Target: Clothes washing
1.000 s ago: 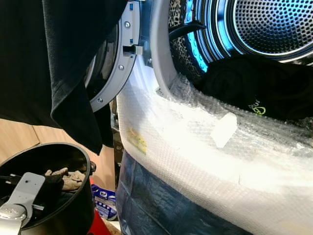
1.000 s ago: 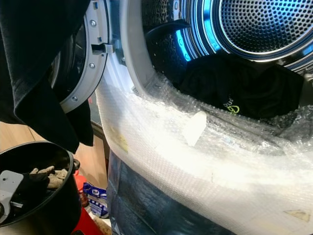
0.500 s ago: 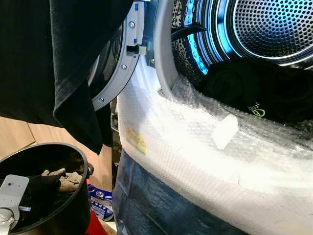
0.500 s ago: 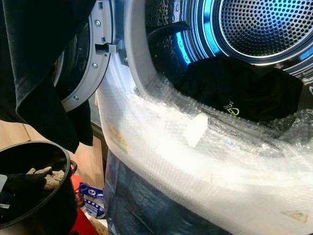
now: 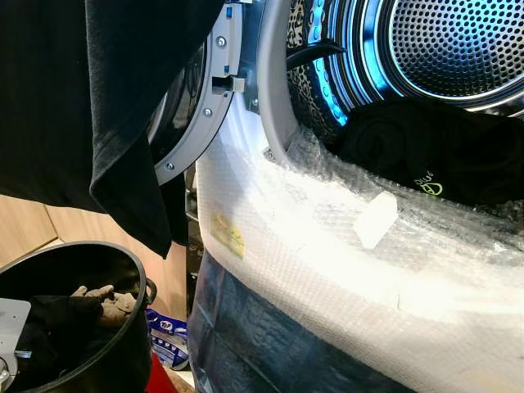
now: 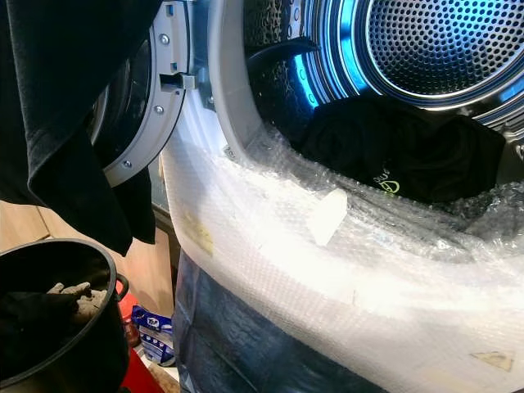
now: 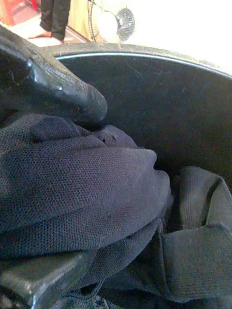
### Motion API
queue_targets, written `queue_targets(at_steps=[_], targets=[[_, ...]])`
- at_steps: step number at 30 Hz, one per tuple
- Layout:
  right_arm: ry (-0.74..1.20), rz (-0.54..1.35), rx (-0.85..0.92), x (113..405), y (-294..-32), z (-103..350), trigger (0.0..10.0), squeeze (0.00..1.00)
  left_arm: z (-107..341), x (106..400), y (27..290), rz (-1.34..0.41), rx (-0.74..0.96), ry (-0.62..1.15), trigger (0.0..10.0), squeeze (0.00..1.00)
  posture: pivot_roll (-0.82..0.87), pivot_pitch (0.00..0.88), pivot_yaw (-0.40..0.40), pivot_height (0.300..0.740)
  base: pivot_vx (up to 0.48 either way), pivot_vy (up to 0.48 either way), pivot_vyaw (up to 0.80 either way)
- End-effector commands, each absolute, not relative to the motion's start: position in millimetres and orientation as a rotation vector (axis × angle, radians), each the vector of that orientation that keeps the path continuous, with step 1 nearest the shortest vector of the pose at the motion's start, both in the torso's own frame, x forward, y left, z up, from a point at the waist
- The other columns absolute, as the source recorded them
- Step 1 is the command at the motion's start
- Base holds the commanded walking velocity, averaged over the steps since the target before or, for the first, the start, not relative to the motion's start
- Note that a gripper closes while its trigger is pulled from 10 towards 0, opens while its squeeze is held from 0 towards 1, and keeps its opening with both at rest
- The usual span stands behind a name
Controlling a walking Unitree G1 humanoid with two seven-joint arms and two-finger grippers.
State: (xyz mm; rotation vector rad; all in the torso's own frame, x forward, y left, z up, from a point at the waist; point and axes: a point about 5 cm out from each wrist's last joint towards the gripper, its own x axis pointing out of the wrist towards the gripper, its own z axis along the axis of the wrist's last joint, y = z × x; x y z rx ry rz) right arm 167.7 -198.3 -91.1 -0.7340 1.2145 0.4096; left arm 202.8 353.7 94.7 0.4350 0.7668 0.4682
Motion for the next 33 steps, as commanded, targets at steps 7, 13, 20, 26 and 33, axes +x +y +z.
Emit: queue_targets(at_steps=[7,13,20,26,33], targets=[[1.205,0.409,-0.745,174.4,-201.3,-87.7,10.0,0.0,85.7,188.7,364.4,0.502,0.44,0.843,0.0,0.0,0.17,0.0,-0.164,0.74,0.0,0.0,0.0],[1.208,0.401,-0.73,175.0,-200.1,-87.6,10.0,0.0,86.2,189.1,365.6,0.498,0.448,0.843,0.0,0.0,0.17,0.0,-0.152,0.74,0.0,0.0,0.0],[1.217,0.407,-0.737,172.6,-200.4,-88.6,10.0,0.0,89.9,190.1,364.6,0.478,0.432,0.824,0.0,0.0,0.17,0.0,-0.14,0.74,0.0,0.0,0.0],[1.21,0.406,-0.727,173.1,-197.8,-88.8,10.0,0.0,91.6,191.8,365.5,0.469,0.426,0.818,0.0,0.0,0.17,0.0,-0.132,0.74,0.0,0.0,0.0],[1.208,0.409,-0.717,172.8,-194.2,-89.5,10.0,0.0,104.6,192.0,370.1,0.478,0.373,0.751,0.0,0.0,0.18,0.0,-0.125,0.74,0.0,0.0,0.0]])
